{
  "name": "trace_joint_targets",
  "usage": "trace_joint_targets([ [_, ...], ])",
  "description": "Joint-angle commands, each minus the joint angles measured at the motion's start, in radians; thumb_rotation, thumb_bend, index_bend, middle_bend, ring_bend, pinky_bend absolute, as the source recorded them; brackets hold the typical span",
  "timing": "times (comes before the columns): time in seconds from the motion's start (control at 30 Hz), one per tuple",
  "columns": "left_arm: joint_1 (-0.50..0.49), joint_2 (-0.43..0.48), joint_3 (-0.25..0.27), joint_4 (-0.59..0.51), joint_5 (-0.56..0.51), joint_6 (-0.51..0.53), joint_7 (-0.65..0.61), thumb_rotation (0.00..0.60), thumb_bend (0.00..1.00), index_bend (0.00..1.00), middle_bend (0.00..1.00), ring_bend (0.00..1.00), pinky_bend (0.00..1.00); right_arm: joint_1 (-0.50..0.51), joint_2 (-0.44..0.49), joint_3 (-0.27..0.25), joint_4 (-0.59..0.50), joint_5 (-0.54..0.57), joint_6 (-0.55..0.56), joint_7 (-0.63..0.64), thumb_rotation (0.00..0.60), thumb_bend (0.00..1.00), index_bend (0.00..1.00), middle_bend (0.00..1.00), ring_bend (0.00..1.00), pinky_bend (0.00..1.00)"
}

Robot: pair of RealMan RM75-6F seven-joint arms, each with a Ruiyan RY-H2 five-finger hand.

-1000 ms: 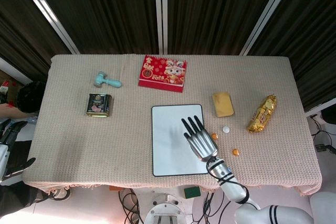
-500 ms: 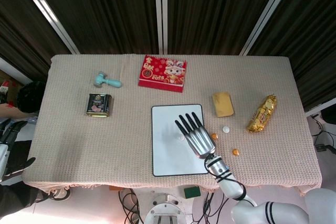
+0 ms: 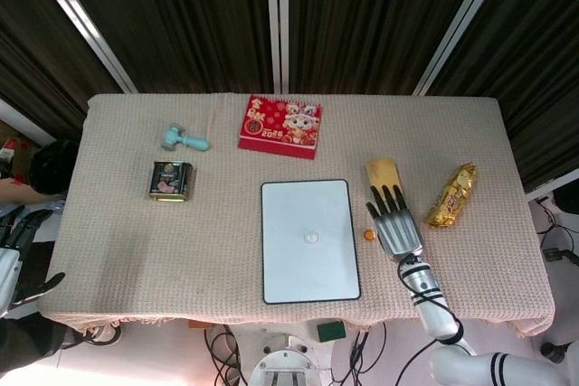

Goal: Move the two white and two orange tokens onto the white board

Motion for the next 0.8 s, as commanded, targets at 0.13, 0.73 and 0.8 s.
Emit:
trace_joint_targets([
  [0.13, 0.001, 0.000, -0.001, -0.002, -0.003, 0.000, 0.001, 0.600, 0.10, 0.11, 0.14, 0.00, 0.12, -0.004, -0.007, -0.007, 0.043, 0.036, 0.006, -0.034, 0.600, 0.36, 0.33, 0.00, 0.00, 0.00],
  [0.73, 0.002, 0.003, -0.003, 0.005, -0.007, 0.004, -0.014, 0.600, 0.10, 0.11, 0.14, 0.00, 0.12, 0.003, -0.070, -0.019, 0.154, 0.058, -0.003, 0.021, 0.600, 0.36, 0.36, 0.00, 0.00, 0.00],
  [0.8, 0.002, 0.003, -0.003, 0.005, -0.008, 0.002, -0.014, 0.600, 0.10, 0.11, 0.14, 0.00, 0.12, 0.006, -0.074, -0.017, 0.160, 0.057, -0.003, 0.027, 0.600, 0.36, 0.36, 0.00, 0.00, 0.00],
])
